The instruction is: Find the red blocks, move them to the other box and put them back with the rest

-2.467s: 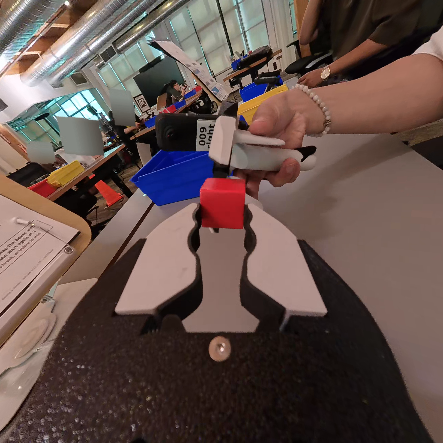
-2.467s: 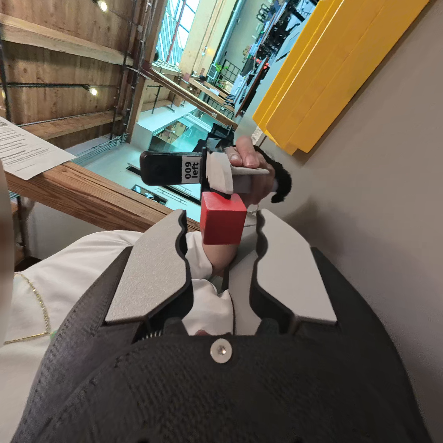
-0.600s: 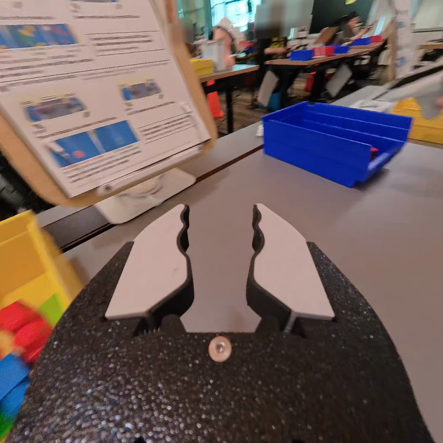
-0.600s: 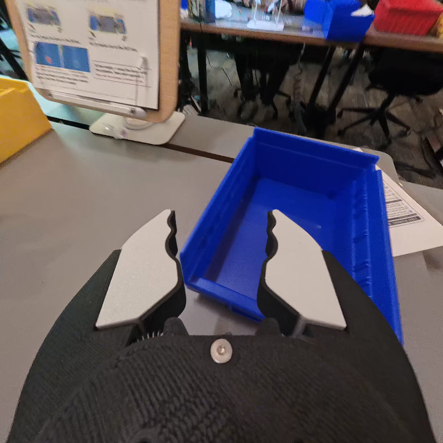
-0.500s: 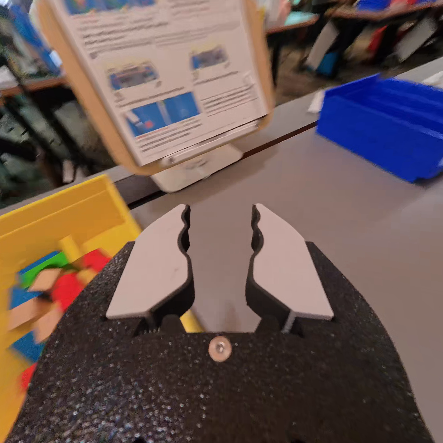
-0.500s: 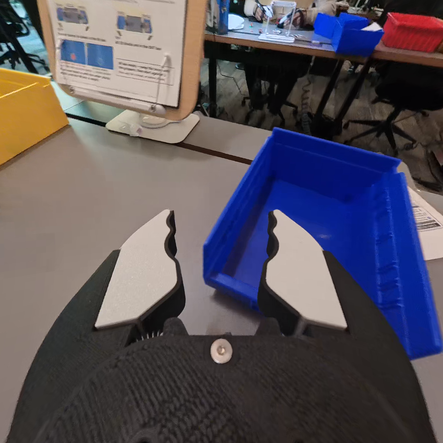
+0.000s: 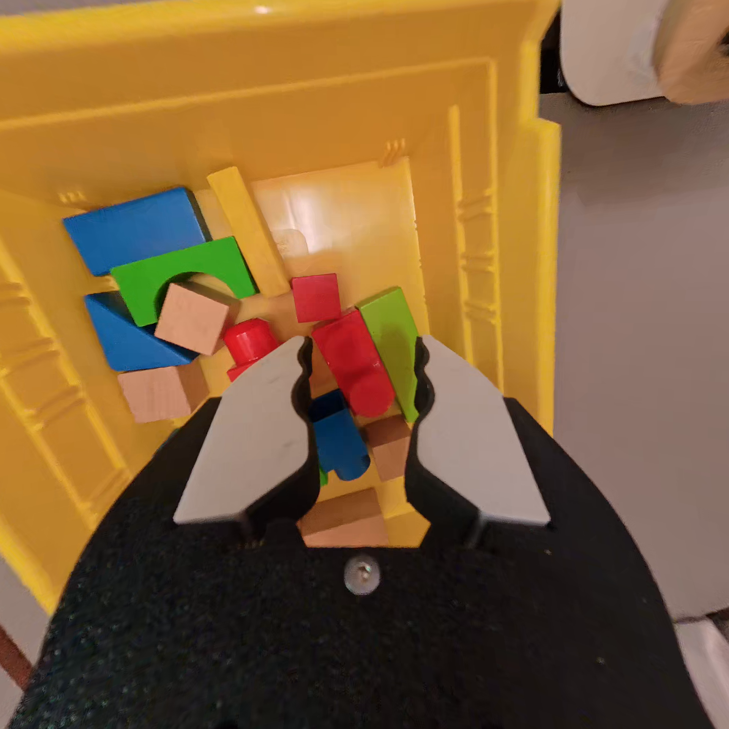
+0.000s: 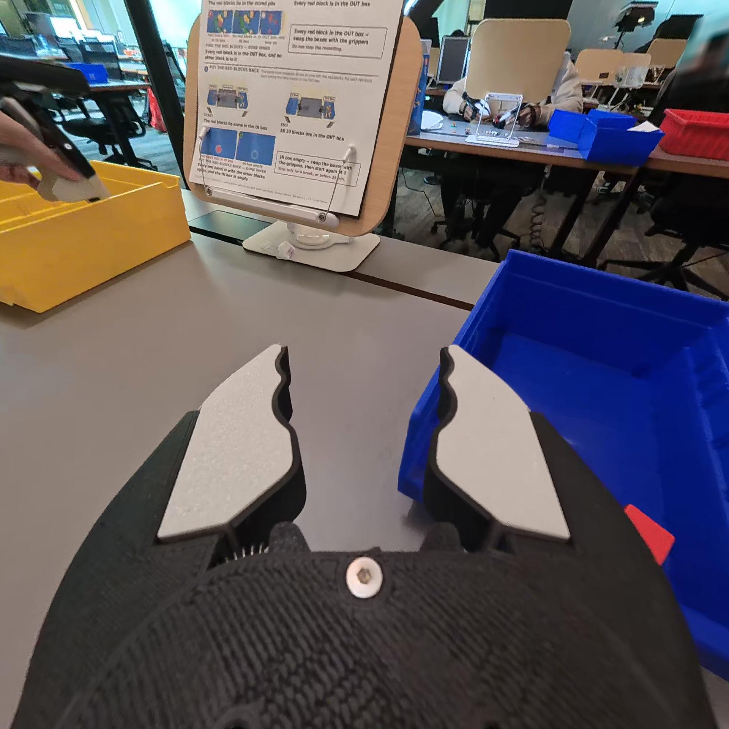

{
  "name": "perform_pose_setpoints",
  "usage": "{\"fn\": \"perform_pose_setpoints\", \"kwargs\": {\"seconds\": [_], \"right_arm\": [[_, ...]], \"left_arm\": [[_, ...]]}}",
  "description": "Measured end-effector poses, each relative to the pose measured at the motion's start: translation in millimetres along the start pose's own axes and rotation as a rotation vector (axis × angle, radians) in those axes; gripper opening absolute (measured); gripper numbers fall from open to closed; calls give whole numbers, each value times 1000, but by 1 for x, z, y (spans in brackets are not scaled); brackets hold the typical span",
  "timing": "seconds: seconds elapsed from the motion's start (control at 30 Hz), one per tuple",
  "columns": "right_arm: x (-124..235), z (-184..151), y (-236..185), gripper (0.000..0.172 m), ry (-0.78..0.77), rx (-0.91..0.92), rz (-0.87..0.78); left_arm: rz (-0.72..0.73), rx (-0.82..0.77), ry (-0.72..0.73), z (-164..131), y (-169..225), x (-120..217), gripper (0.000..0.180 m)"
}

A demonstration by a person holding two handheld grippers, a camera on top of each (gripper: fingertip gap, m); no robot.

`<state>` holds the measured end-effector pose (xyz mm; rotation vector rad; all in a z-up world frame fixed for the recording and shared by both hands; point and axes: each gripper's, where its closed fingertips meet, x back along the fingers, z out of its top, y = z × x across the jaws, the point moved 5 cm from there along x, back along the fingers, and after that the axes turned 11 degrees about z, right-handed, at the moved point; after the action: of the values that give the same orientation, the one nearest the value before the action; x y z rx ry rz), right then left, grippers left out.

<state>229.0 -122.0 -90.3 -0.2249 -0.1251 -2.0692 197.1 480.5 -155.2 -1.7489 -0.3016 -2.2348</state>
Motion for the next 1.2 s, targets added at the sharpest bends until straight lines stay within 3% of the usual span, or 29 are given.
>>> {"fn": "perform_pose_setpoints", "kwargs": {"seconds": [0.17,0.3,0.53,0.7,0.9,1.07,1.2], "right_arm": [[6,-3,2,73,-7,11,3],[6,-2,2,73,0,20,8],[2,-5,0,74,-13,23,32],[5,-5,2,73,-7,26,19],[7,-3,2,73,1,31,13],[2,0,-3,73,29,67,19],[-13,7,-25,80,58,145,96]], "left_arm": [[6,86,-81,6,1,-18,50],[96,102,-116,6,-6,-23,50],[121,121,-137,7,-6,-36,48],[174,110,-121,9,-10,-45,27],[162,13,-44,13,-13,-27,26],[-132,6,303,24,6,48,26],[-492,-51,586,3,48,118,26]]}}
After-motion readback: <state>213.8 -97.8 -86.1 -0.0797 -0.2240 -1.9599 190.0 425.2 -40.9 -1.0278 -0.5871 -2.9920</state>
